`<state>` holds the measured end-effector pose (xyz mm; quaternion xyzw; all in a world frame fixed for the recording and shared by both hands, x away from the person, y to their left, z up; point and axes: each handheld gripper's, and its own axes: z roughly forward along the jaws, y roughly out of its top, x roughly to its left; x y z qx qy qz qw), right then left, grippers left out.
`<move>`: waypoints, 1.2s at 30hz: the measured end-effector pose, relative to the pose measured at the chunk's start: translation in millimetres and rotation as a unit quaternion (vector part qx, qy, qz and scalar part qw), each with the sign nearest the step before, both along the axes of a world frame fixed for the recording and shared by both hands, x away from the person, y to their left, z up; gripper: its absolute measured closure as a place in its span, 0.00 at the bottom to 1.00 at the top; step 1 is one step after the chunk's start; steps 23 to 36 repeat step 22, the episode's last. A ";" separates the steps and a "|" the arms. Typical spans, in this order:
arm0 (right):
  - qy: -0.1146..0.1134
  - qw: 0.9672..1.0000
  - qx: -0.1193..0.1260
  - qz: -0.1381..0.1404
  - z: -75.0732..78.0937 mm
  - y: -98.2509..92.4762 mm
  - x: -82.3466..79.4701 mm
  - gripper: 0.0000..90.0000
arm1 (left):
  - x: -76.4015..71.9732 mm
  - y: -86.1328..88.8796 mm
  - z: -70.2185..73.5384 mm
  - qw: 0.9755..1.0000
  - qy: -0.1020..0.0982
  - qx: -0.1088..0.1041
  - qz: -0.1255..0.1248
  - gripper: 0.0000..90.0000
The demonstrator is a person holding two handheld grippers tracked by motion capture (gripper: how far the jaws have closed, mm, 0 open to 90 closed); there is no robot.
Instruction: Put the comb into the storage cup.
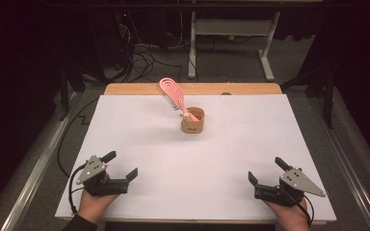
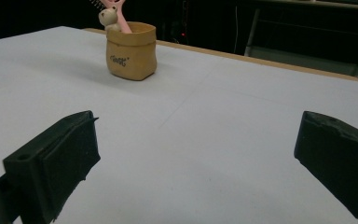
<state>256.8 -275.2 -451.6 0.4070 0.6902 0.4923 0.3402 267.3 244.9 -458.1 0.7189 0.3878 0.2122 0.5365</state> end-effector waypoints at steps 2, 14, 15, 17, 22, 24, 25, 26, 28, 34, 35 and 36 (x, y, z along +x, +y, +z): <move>0.002 1.000 -0.003 -0.007 0.0 -0.5 -1.7 0.00 | -2.9 9.0 -0.4 1.000 0.017 -0.020 0.008 0.00; 0.001 1.000 0.021 -0.020 -1.2 -8.9 -7.0 0.00 | 0.1 8.0 1.1 0.999 -0.009 -0.031 0.017 0.00; -0.001 1.000 0.019 -0.016 -1.5 -9.2 -7.5 0.00 | -0.3 7.0 1.7 0.999 -0.012 -0.029 0.016 0.00; -0.001 1.000 0.020 -0.010 -2.1 -9.6 -7.2 0.00 | 0.8 5.5 2.6 0.999 -0.015 -0.028 0.018 0.00; -0.005 1.000 0.019 -0.009 -0.8 -10.1 -3.2 0.00 | 6.6 3.7 0.5 0.999 0.001 -0.025 0.025 0.00; -0.005 1.000 0.019 -0.009 -0.8 -10.1 -3.2 0.00 | 6.6 3.7 0.5 0.999 0.001 -0.025 0.025 0.00; -0.005 1.000 0.019 -0.009 -0.8 -10.1 -3.2 0.00 | 6.6 3.7 0.5 0.999 0.001 -0.025 0.025 0.00; -0.005 1.000 0.019 -0.009 -0.8 -10.1 -3.2 0.00 | 6.6 3.7 0.5 0.999 0.001 -0.025 0.025 0.00; -0.005 1.000 0.019 -0.009 -0.8 -10.1 -3.2 0.00 | 6.6 3.7 0.5 0.999 0.001 -0.025 0.025 0.00; -0.005 1.000 0.019 -0.009 -0.8 -10.1 -3.2 0.00 | 6.6 3.7 0.5 0.999 0.001 -0.025 0.025 0.00; -0.005 1.000 0.019 -0.009 -0.8 -10.1 -3.2 0.00 | 6.6 3.7 0.5 0.999 0.001 -0.025 0.025 0.00; -0.005 1.000 0.019 -0.009 -0.8 -10.1 -3.2 0.00 | 6.6 3.7 0.5 0.999 0.001 -0.025 0.025 0.00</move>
